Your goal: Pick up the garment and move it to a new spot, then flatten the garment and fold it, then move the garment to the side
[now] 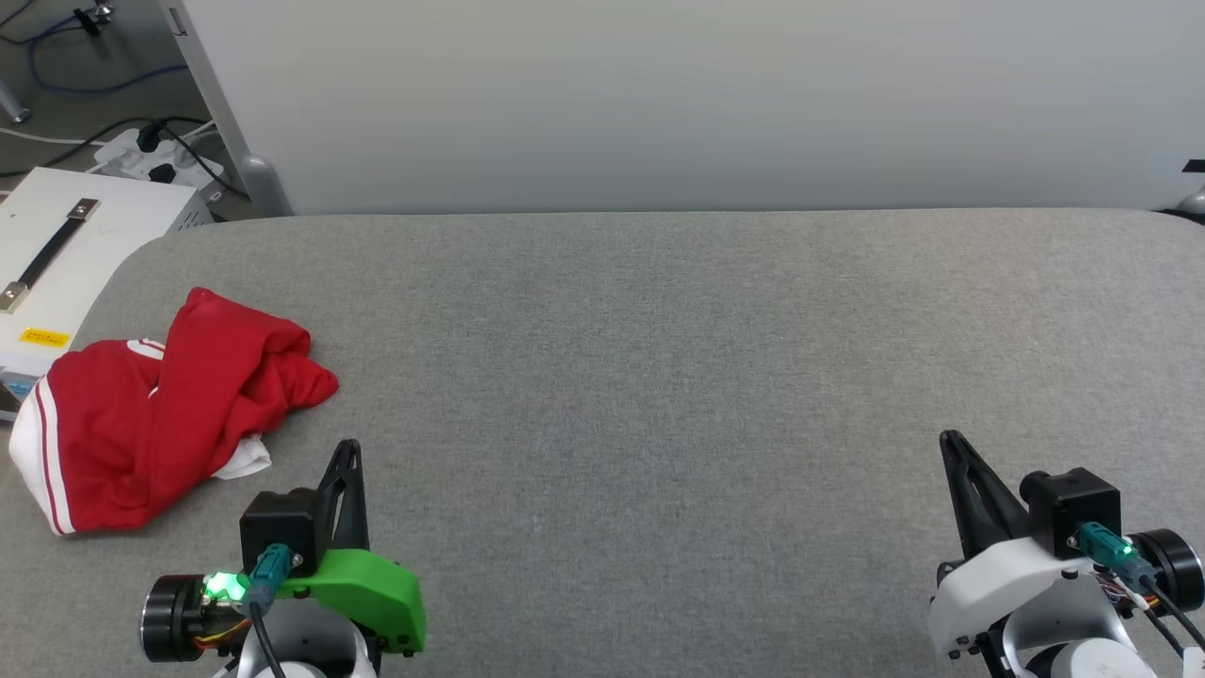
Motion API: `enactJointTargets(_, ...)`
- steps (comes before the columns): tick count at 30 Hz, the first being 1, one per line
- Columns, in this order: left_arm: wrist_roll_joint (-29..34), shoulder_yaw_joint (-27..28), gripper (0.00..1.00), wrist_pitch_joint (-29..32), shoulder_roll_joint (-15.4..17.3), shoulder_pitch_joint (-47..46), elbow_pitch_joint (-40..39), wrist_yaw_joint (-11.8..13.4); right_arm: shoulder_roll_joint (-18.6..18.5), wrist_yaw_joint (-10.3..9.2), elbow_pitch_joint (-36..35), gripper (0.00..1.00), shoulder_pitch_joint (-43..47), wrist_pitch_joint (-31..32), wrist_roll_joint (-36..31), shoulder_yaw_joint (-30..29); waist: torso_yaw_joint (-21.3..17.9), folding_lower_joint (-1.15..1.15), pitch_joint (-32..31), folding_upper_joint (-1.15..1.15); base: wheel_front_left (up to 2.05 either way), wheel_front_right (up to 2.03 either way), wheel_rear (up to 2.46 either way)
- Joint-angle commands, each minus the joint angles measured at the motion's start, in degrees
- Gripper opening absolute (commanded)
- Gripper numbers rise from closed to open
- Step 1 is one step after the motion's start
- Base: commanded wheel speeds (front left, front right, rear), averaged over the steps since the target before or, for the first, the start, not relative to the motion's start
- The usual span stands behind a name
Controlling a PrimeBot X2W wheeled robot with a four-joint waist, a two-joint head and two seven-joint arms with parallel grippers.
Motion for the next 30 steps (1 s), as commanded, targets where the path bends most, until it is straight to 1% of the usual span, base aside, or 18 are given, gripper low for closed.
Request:
enactJointTargets(1,0.49,0.02,0.00,-0.05,-0.27,-0.99,-0.13,-0.01,-0.01,-0.05,-0.27,0.00,-0.94,0.16,-0.55,0.03,0.00,0.00,0.00,0.00,0.00,0.00,0.00)
enactJointTargets(30,0.49,0.02,0.00,-0.05,-0.27,-0.99,-0.13,-0.01,-0.01,-0.05,-0.27,0.00,-0.94,0.16,-0.55,0.03,0.00,0.00,0.00,0.00,0.00,0.00,0.00)
